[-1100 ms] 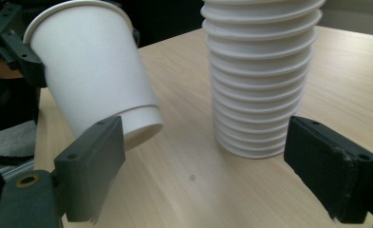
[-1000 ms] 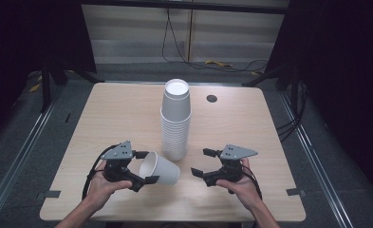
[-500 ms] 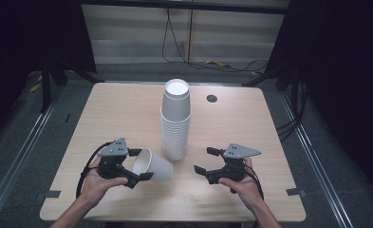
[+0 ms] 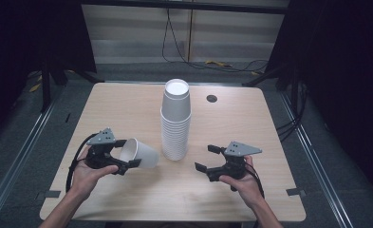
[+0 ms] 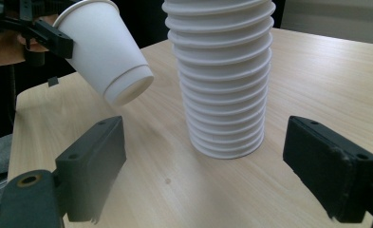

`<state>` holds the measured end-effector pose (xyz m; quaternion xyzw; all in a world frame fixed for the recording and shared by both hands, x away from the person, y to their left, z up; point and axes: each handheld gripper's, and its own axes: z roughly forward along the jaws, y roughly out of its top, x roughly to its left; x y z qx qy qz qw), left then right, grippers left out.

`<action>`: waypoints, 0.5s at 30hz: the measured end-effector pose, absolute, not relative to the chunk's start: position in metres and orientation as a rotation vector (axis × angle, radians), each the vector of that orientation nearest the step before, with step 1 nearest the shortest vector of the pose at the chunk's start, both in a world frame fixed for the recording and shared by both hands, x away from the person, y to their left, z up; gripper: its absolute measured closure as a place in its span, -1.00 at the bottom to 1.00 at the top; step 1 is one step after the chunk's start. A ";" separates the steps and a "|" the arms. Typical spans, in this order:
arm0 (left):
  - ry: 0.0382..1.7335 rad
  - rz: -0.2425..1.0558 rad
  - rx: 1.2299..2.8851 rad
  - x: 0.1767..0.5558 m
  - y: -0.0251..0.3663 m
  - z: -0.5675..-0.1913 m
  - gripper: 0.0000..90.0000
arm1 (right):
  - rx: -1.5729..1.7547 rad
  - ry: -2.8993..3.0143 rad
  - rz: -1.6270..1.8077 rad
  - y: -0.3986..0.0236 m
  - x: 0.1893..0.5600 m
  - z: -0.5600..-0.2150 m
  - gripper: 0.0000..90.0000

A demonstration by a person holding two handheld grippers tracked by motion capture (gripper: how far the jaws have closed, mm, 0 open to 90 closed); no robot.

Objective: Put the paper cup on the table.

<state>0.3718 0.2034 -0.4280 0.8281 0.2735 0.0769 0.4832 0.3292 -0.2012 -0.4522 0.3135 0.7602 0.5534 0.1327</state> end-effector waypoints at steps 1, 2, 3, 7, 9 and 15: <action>0.675 0.208 2.026 0.374 0.204 -0.427 -0.80 | 0.911 2.204 1.599 -0.201 0.330 -0.452 -0.68; 0.677 0.229 2.037 0.376 0.206 -0.425 -0.80 | 0.913 2.202 1.599 -0.201 0.330 -0.453 -0.68; 0.677 0.245 2.040 0.379 0.206 -0.423 -0.80 | 0.913 2.206 1.598 -0.201 0.330 -0.453 -0.69; 0.673 0.287 2.073 0.391 0.204 -0.416 -0.80 | 0.917 2.213 1.589 -0.201 0.329 -0.455 -0.69; 0.681 0.325 2.090 0.395 0.202 -0.412 -0.80 | 0.913 2.218 1.584 -0.202 0.330 -0.456 -0.69; 0.727 0.354 2.124 0.414 0.203 -0.403 -0.80 | 0.928 2.214 1.580 -0.206 0.330 -0.457 -0.69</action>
